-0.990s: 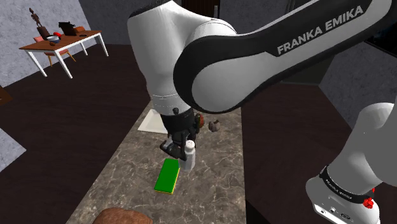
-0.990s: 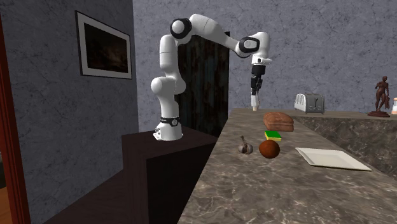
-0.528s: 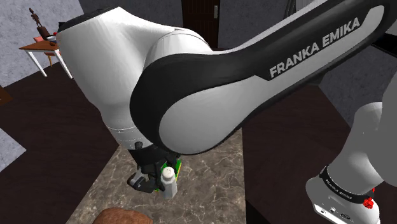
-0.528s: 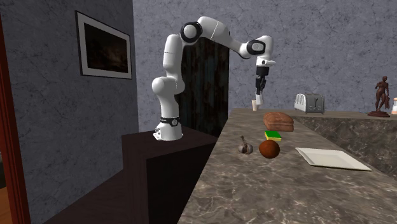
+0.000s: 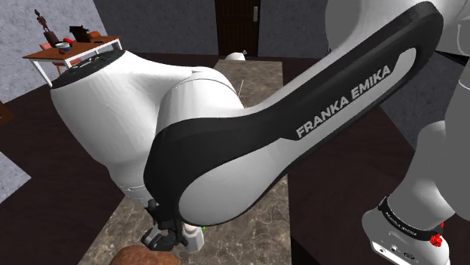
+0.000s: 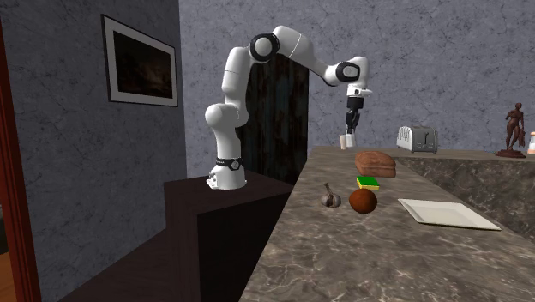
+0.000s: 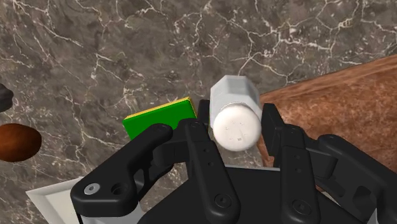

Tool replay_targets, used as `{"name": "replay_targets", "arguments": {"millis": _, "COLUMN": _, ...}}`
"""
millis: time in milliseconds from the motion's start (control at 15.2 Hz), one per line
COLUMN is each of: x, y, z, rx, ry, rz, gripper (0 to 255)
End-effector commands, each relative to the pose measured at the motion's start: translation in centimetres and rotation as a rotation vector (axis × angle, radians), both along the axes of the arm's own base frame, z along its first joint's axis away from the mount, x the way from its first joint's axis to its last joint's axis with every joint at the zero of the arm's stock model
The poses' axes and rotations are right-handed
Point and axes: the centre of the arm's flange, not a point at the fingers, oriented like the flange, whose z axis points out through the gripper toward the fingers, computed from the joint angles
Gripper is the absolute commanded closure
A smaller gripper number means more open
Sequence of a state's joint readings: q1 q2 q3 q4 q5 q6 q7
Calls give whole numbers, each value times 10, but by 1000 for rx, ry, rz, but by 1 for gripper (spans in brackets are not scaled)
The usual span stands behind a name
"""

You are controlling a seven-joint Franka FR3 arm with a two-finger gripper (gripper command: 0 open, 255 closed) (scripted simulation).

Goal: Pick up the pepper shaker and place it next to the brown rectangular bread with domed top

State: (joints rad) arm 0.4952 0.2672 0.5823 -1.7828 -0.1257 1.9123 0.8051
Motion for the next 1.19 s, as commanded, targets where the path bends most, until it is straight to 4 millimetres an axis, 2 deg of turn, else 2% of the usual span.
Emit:
{"name": "replay_targets", "arguments": {"millis": 0, "x": 1, "y": 0, "z": -11, "rx": 0, "ry": 0, "rz": 0, "gripper": 255}}
{"name": "replay_targets", "arguments": {"millis": 1122, "x": 1, "y": 0, "z": -101, "rx": 0, "ry": 0, "rz": 0, "gripper": 255}}
